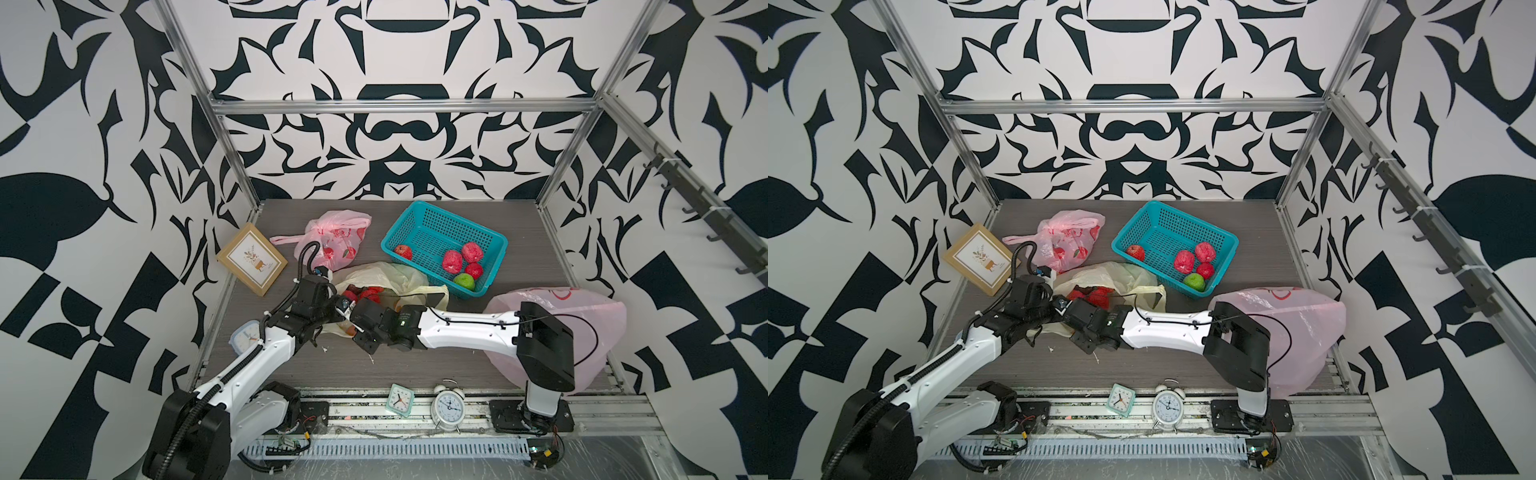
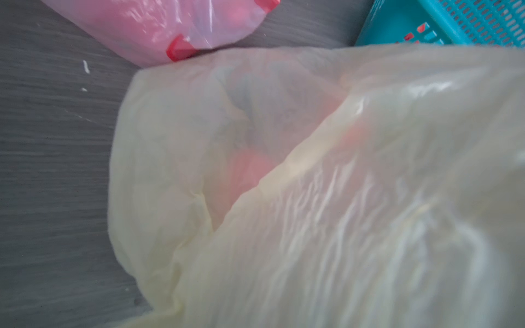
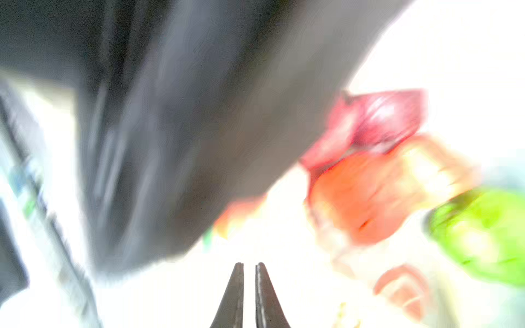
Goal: Untie the knot of a plastic bag & take out the apple
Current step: Adjust the plastic bag at the center of the board, then pick up the apple from the plastic bag.
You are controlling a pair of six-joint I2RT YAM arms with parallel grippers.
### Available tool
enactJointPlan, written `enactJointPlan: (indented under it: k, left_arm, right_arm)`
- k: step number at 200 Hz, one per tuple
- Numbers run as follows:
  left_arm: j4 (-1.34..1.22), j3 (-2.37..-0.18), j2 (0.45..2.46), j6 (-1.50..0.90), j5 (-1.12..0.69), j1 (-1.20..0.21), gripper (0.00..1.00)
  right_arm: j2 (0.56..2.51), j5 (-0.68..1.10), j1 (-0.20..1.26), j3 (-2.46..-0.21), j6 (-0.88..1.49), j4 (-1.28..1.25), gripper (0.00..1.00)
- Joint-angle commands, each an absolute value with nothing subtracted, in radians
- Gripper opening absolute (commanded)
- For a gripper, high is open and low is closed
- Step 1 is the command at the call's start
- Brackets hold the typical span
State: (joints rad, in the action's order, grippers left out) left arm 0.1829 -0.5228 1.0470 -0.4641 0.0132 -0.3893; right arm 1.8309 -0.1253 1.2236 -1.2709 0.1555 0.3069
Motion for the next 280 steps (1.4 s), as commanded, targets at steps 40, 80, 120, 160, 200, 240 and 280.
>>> enactJointPlan:
  k: [40, 80, 120, 160, 200, 240, 280]
  left_arm:
    - [0.115, -0.512, 1.03, -0.488, 0.074, -0.38, 0.22]
    - [0.099, -0.509, 1.033, -0.479, 0.082, -0.374, 0.22]
    - [0.082, -0.514, 1.04, -0.479, 0.034, -0.375, 0.22]
    - [0.094, -0.503, 0.999, -0.473, 0.043, -0.375, 0.23]
    - [0.072, -0.481, 0.96, -0.471, 0.038, -0.377, 0.26]
    - [0.074, -0.481, 0.948, -0.463, 0.032, -0.377, 0.43]
    - [0.067, -0.483, 0.964, -0.461, 0.019, -0.377, 0.45]
  right_arm:
    - [1.785, 0.048, 1.225, -1.166, 0.164, 0.349, 0.13]
    - [1.774, 0.074, 1.188, -1.126, 0.182, 0.351, 0.13]
    - [1.661, 0.205, 1.096, -1.14, 0.208, 0.248, 0.23]
    - [1.652, 0.197, 1.058, -1.25, 0.213, 0.255, 0.36]
    - [1.76, -0.023, 1.058, -1.358, 0.315, 0.299, 0.45]
    - [1.853, -0.157, 1.058, -1.42, 0.45, 0.321, 0.5]
    - [1.914, -0.264, 1.056, -1.453, 0.466, 0.342, 0.59]
